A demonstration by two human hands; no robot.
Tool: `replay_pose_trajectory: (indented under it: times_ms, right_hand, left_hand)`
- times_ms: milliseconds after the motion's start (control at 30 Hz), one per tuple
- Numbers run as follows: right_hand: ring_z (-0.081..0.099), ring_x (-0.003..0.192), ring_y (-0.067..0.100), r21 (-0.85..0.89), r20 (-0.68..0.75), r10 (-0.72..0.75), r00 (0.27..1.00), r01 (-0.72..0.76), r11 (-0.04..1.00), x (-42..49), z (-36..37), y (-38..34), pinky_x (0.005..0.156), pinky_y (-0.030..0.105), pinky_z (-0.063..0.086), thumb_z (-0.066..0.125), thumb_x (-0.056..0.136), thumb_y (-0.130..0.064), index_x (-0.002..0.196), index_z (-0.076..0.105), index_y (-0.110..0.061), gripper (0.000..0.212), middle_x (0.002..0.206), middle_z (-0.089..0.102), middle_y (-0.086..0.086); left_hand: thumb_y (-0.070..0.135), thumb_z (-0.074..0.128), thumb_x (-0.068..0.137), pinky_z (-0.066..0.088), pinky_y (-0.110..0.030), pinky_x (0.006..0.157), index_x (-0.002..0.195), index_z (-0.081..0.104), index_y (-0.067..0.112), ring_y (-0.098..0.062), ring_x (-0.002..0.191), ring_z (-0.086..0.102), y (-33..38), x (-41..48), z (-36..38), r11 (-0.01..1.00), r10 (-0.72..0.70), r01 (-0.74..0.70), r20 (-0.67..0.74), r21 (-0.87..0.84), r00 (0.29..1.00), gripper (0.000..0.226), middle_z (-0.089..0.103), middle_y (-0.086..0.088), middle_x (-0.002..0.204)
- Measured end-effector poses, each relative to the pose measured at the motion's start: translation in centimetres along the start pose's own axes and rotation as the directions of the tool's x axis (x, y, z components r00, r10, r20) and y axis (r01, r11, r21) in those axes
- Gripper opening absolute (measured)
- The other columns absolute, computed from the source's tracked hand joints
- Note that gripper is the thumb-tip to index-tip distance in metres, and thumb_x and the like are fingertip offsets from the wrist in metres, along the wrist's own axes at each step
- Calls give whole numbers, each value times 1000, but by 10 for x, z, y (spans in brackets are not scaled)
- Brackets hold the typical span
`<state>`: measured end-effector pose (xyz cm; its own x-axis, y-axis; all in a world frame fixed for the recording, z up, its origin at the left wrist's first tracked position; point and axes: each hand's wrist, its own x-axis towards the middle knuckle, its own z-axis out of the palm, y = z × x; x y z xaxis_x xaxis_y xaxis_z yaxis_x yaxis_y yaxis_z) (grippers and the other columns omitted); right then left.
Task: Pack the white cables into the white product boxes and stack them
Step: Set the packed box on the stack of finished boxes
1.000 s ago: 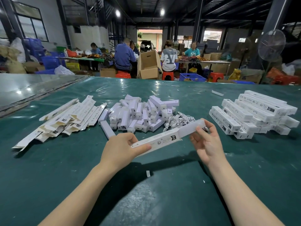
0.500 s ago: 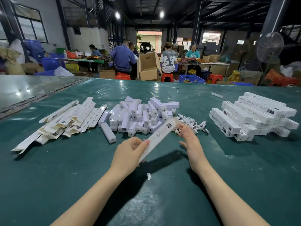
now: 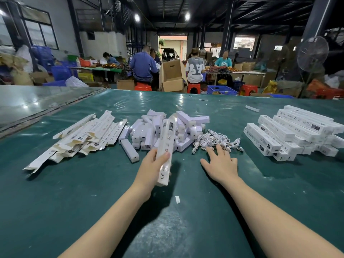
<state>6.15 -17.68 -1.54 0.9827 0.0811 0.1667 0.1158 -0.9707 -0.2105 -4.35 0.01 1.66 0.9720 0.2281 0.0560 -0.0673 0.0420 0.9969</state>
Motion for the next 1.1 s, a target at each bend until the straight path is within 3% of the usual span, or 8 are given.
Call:
replay_pose_trajectory:
  times_ms: [200, 333, 467, 533, 633, 833, 967, 1100]
  right_hand:
    - [34, 126, 21, -25, -7, -55, 998, 55, 998, 1, -2, 1, 93, 40, 28, 35, 92, -41, 132, 40, -24, 43, 138, 41, -5]
    - [47, 113, 23, 134, -114, -116, 987, 131, 982, -3, -8, 3, 84, 33, 34, 46, 89, -26, 106, 58, -17, 22, 115, 58, -1]
    - [54, 99, 28, 318, -189, -63, 980, 122, 940, -8, -10, 5, 73, 32, 38, 47, 88, -13, 98, 59, -11, 15, 101, 62, 7]
    - [48, 110, 30, 254, -185, -25, 982, 73, 964, -7, -7, 4, 85, 35, 38, 46, 90, -15, 116, 56, -10, 28, 115, 56, 11]
    - [40, 112, 30, 160, -175, 31, 984, -2, 987, -3, -3, 4, 92, 37, 34, 43, 93, -21, 111, 61, -7, 28, 119, 44, 13]
    - [51, 107, 32, 284, -250, 37, 968, 36, 958, -7, -7, 9, 81, 34, 34, 48, 90, -7, 102, 67, -2, 23, 111, 60, 15]
    - [54, 99, 36, 327, -262, 44, 964, 46, 944, -17, -8, 6, 77, 38, 39, 47, 87, -2, 125, 52, -11, 39, 100, 66, 17]
    - [55, 80, 30, 471, -279, 73, 958, 70, 879, -24, -8, 12, 65, 31, 36, 52, 86, -8, 99, 66, -16, 20, 83, 65, 10]
  left_hand:
    - [11, 48, 94, 49, -29, 75, 94, 51, 25, -14, 84, 61, -4, 0, 3, 976, 211, -205, -78, 77, 974, 15, 63, 0, 91]
    - [12, 57, 89, 44, -14, 51, 92, 46, 29, 1, 52, 51, -4, 1, 1, 955, 291, -279, -124, 104, 949, 21, 59, 2, 79]
    - [16, 66, 82, 46, -18, 50, 91, 45, 31, -1, 49, 53, -9, 0, 2, 923, 309, -274, -94, 271, 946, 27, 59, 8, 78]
    - [23, 68, 80, 50, -26, 62, 95, 48, 31, -8, 65, 59, -11, -1, -1, 838, 352, -293, -47, 460, 935, 27, 60, 10, 85]
    - [30, 72, 74, 47, -34, 74, 104, 59, 25, -15, 84, 56, -10, 2, -11, 616, 441, -322, 23, 719, 897, 32, 57, 8, 96]
    - [30, 72, 75, 47, -33, 74, 109, 63, 25, -16, 88, 60, -8, 4, -19, 522, 471, -332, 59, 785, 880, 35, 66, 10, 96]
    - [33, 64, 82, 45, -33, 68, 104, 61, 27, -19, 82, 58, -9, 6, -23, 417, 473, -343, 122, 842, 873, 22, 65, 9, 87]
    - [41, 49, 87, 44, -32, 70, 104, 59, 27, -20, 84, 57, -12, 10, -27, 310, 374, -294, 169, 904, 912, 24, 65, 6, 85]
